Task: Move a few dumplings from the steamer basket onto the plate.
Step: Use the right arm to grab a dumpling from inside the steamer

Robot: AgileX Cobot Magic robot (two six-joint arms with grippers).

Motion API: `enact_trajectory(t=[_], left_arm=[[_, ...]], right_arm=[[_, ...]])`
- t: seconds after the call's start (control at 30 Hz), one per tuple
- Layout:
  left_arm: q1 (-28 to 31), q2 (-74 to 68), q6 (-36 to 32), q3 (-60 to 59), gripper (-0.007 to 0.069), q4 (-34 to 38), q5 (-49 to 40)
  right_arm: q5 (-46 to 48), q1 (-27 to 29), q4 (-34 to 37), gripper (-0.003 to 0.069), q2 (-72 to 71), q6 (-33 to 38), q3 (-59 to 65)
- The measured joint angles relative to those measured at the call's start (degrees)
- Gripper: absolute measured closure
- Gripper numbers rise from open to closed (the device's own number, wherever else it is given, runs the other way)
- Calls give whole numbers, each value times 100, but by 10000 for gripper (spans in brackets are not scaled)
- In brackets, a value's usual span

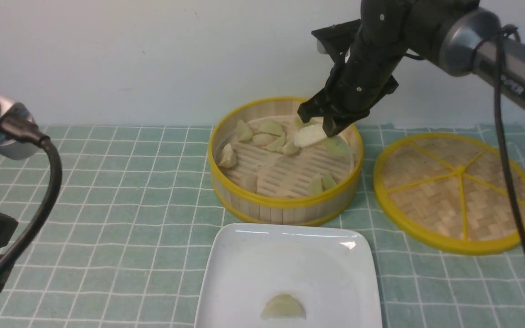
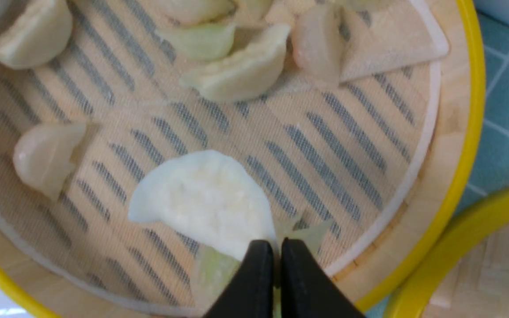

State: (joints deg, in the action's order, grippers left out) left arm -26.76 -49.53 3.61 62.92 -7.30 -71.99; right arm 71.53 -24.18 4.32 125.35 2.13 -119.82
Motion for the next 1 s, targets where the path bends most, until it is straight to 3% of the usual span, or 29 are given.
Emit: enact_trajectory(t=[0.27, 0.5, 0.7, 1.0], left_arm=[[0, 0, 4, 0, 631, 0, 87], [0, 0, 4, 0, 631, 0, 3], [0, 0, 4, 0, 631, 0, -2], [0, 0, 4, 0, 631, 0, -2]], right_arm=[[-154, 0, 433, 659, 142, 108, 235], [-964, 0, 202, 650, 602, 131, 246], [-910, 0, 82, 657, 416, 150, 246], [-41, 0, 89, 657, -402, 322, 246]])
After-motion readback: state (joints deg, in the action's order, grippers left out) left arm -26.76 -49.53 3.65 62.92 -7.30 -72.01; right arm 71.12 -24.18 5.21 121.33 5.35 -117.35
